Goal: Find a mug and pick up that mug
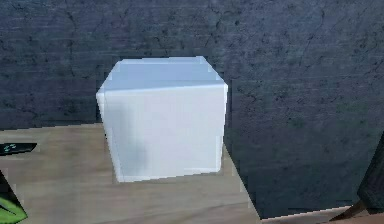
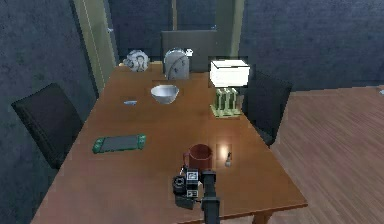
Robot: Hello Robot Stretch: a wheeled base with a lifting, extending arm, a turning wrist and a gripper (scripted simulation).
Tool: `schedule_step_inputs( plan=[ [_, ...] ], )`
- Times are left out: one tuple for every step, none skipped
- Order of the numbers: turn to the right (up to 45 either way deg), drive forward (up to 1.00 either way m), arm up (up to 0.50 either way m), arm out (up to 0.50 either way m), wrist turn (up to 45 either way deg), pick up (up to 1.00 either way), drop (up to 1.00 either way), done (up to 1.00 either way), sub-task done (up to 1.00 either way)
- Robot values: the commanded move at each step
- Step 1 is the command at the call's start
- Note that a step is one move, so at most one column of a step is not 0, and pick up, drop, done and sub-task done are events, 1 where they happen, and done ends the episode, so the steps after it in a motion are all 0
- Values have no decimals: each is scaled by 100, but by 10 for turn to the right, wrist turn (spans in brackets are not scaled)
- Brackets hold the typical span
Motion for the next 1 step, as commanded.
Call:
schedule_step_inputs(
  plan=[
    [0,0,0,0,0,100,0,0,0]
  ],
)
